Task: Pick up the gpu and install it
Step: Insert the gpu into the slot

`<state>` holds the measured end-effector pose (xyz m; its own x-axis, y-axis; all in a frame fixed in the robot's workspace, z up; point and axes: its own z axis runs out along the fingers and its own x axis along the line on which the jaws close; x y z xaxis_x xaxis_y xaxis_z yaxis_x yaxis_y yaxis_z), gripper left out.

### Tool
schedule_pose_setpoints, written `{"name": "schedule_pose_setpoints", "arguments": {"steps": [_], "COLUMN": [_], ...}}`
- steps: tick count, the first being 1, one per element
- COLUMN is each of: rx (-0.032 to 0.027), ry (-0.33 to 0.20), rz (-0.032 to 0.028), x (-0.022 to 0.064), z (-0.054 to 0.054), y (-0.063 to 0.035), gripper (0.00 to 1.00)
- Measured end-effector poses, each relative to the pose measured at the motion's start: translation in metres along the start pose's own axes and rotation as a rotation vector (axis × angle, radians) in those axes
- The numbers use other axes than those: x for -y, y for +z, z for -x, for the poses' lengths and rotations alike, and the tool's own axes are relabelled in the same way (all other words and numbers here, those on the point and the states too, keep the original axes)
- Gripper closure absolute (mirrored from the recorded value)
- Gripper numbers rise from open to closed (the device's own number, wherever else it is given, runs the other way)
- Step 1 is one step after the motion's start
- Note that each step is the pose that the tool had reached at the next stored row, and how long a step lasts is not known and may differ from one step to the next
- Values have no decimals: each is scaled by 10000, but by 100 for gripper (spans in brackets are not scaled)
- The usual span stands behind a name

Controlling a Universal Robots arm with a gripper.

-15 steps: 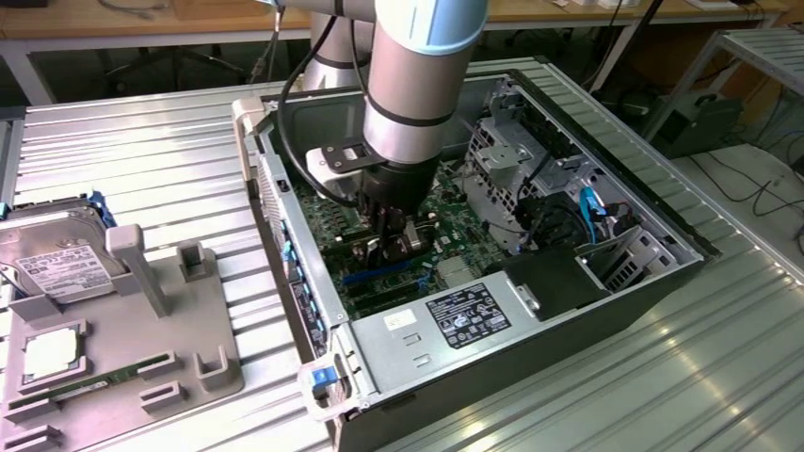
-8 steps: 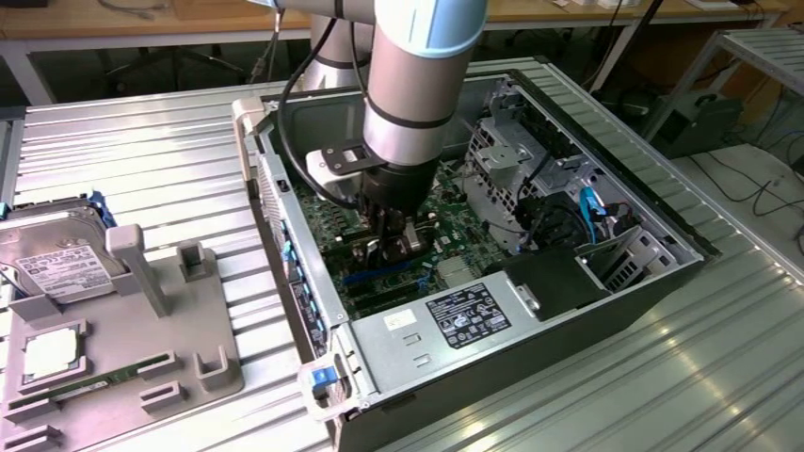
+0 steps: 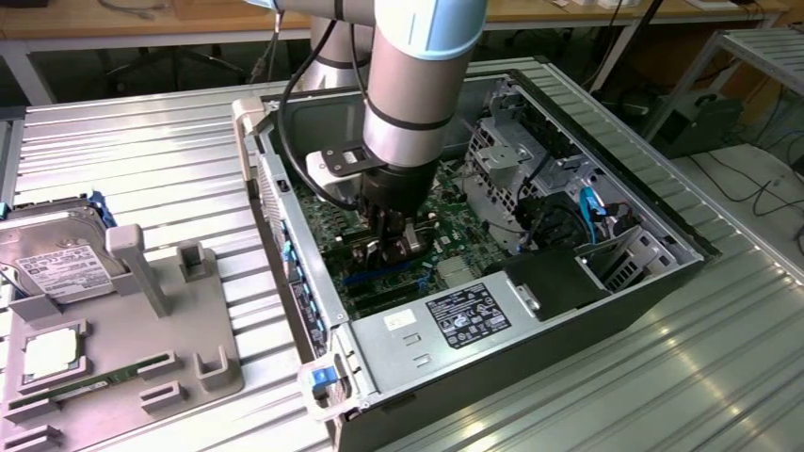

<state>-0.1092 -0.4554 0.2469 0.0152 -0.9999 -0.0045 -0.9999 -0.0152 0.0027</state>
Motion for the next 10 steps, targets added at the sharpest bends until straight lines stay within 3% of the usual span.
{"name": "schedule_pose_setpoints", "arguments": {"steps": [10], "rx": [0], "ry": [-1], "rz": [11], "x": [-5], "z": [0], "y": [28], "gripper": [72]}}
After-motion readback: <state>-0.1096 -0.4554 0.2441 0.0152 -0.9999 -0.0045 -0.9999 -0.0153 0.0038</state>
